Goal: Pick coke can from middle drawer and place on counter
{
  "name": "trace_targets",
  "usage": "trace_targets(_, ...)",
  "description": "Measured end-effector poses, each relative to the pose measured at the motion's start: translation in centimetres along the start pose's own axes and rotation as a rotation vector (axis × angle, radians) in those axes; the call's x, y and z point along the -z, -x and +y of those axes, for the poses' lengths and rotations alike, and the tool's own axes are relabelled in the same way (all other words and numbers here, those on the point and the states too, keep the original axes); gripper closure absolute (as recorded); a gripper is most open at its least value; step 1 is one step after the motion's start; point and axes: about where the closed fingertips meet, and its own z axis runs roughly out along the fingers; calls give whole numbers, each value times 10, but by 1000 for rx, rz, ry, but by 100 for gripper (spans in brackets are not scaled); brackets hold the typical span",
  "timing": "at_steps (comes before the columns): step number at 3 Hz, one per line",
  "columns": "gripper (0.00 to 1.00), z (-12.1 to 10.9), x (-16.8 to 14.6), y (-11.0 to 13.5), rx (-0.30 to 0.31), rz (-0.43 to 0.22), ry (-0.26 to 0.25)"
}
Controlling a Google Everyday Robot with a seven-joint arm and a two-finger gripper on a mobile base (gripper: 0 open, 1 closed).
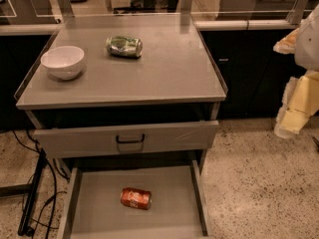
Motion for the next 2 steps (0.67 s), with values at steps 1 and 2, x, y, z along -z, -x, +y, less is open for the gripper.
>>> trace_targets(1, 0, 1, 0, 2, 0, -10, -9)
trace_targets(2, 0, 13, -23, 5, -9, -46, 7)
